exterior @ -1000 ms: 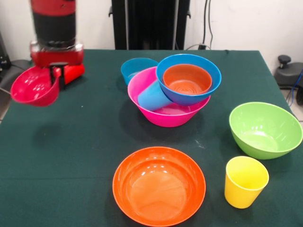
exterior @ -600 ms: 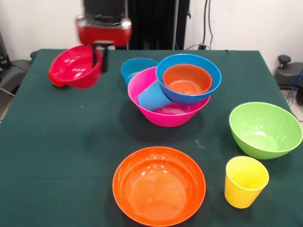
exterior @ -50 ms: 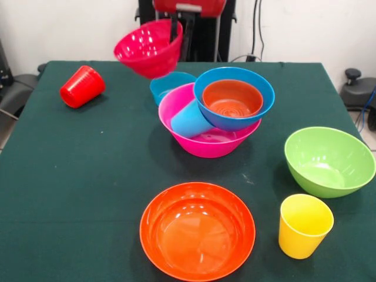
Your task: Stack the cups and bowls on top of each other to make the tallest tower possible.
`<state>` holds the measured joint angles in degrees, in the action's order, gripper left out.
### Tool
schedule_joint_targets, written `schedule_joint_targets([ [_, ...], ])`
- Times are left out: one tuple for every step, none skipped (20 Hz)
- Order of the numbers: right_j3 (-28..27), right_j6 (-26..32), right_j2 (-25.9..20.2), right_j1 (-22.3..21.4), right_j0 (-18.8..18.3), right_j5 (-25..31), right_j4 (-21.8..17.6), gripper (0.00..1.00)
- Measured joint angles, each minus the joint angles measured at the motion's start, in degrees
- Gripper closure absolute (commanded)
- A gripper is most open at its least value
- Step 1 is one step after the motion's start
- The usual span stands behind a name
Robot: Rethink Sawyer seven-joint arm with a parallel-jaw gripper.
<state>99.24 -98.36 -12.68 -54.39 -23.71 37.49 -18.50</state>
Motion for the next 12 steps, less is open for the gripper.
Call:
schedule_joint_targets([
  [0.0, 0.0, 0.0, -0.6, -0.2, 1.0, 0.5, 1.0],
  [-0.1, 0.0, 0.0, -1.0, -0.4, 1.7, 0.7, 1.0],
  [-0.3, 0.0, 0.0, -2.0, -0.9, 3.7, 1.6, 1.0],
  [-0.4, 0.0, 0.1, -2.3, -1.1, 4.3, 1.9, 1.0],
  [-0.4, 0.0, 0.2, -2.6, -1.2, 4.8, 2.1, 1.0],
  [-0.5, 0.0, 0.4, -2.8, -1.1, 4.9, 2.1, 1.0],
  [-0.5, 0.0, 0.5, -2.9, -1.1, 5.0, 2.2, 1.0],
  [-0.5, 0.0, 0.8, -2.9, -0.9, 5.0, 2.2, 1.0],
  [-0.5, 0.0, 1.1, -2.9, -0.6, 5.0, 2.2, 1.0],
  [-0.5, 0.0, 1.5, -2.8, -0.3, 5.0, 2.1, 1.0],
  [-0.5, -0.2, 1.9, -2.6, 0.2, 4.9, 2.1, 1.0],
  [-0.5, -0.3, 2.2, -2.5, 0.5, 4.7, 2.1, 1.0],
])
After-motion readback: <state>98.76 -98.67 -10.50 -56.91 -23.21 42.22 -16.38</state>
